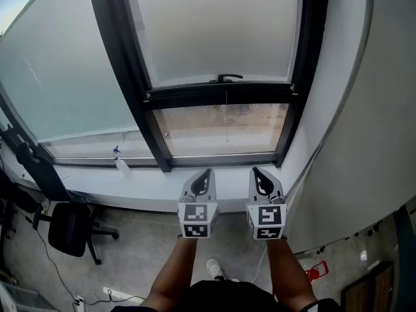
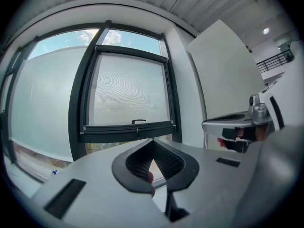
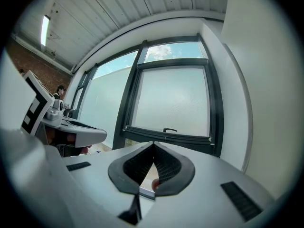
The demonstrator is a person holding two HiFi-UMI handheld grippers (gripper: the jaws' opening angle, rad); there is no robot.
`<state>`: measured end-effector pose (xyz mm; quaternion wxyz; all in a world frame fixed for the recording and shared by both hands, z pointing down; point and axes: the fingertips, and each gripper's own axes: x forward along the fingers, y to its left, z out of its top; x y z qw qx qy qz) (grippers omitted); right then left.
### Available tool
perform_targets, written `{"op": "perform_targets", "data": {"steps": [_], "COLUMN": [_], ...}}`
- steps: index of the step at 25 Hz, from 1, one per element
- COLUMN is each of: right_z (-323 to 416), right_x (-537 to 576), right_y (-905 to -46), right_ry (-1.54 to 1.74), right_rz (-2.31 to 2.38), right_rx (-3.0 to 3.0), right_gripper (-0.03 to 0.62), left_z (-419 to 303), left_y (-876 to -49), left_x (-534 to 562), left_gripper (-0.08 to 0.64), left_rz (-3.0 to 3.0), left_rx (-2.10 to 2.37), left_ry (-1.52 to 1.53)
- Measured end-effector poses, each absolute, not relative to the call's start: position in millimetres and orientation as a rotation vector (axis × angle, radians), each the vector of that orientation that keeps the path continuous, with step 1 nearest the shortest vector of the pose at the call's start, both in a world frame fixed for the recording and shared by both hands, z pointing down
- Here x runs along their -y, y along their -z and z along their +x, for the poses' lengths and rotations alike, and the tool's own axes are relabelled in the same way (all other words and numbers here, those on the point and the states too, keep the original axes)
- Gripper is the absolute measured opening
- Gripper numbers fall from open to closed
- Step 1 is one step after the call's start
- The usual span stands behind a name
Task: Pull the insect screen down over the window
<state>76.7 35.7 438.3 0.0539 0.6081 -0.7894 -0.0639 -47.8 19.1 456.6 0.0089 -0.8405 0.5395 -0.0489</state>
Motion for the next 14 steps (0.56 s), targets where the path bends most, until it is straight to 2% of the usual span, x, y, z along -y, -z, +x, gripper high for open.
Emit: {"op": "perform_targets", "data": {"steps": [14], "right_z": [76.5], "right_x": [-41.9], "right_y": [-433.7], "right_ry": [0.220], "right_rz": [1.823], "right_rx": [2.419], "right_gripper": [0.005], "left_z": [-53.0], "left_y": [-454.0], "left_x": [-24.2], "left_gripper": [0.003], "left_rz": [-2.577], "left_rx": [-1.730], "left_ry": [0.153]}}
